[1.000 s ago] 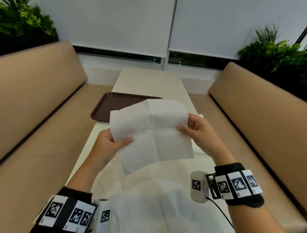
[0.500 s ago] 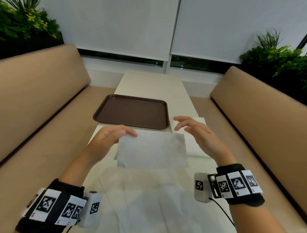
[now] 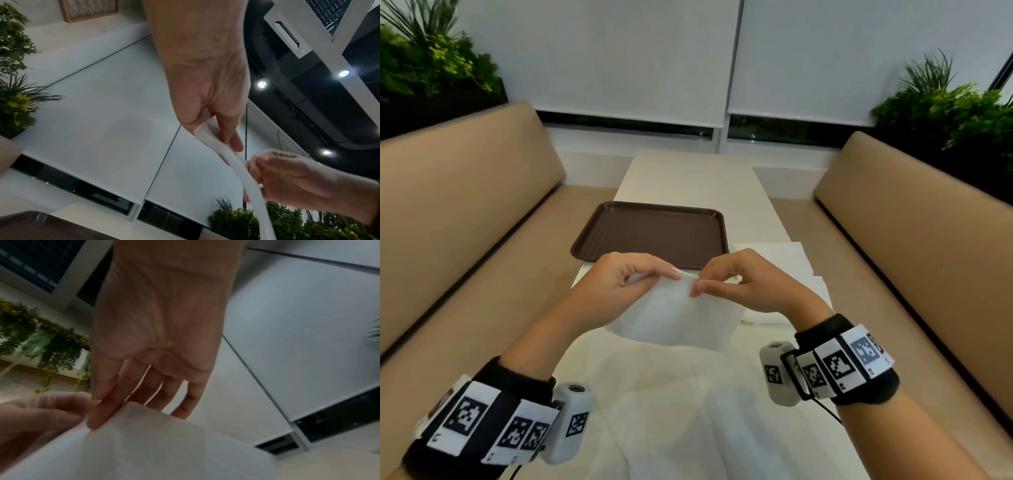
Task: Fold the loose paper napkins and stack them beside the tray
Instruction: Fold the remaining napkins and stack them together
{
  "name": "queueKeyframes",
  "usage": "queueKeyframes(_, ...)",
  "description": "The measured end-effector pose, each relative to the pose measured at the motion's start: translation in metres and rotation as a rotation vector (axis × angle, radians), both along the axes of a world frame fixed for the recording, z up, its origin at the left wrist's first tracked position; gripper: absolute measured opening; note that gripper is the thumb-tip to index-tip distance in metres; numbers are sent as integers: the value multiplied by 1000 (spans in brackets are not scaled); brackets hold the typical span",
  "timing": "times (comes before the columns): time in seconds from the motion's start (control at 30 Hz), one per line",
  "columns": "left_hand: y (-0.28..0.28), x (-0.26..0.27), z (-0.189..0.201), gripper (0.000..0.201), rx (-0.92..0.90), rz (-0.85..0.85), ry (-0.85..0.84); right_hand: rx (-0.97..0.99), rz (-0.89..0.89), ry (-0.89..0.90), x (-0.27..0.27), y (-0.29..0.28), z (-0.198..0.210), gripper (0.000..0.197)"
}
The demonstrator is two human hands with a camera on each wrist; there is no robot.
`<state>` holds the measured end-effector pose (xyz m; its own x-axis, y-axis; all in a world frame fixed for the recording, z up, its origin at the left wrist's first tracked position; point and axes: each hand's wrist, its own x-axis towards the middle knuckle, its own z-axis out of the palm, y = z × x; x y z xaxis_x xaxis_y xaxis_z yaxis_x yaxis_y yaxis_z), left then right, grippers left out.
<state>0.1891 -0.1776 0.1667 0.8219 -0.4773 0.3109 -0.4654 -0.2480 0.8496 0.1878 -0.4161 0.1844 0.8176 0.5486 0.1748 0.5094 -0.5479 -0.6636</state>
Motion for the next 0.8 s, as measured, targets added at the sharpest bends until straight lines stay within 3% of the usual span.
queueKeyframes(0.1,7,4,0,32,0,13,84,-27,-77,90,1,-27,-15,9)
queueKeyframes(0.23,6,21,-15,38,80,-82,334,31,-175,262,1,-60,-44,10)
queueKeyframes(0.33,-26,48,-34,28,163,104,264,210,-403,319,22,-85,-69,17)
queueKeyframes(0.43,-74,87,-46,22,23,247,346,382,-620,309,61,-113,-80,17)
queueKeyframes(0.53,-121,138,-59,26,-106,223,509,411,-706,334,104,-136,-72,24)
queueKeyframes(0.67,-177,184,-71,24,-104,241,487,261,-928,200,161,-162,-74,19)
queueKeyframes(0.73,-198,196,-81,22,-62,249,454,108,-1017,158,180,-172,-85,16)
queueKeyframes(0.8,-212,206,-91,20,9,224,473,-105,-1009,170,192,-179,-102,28)
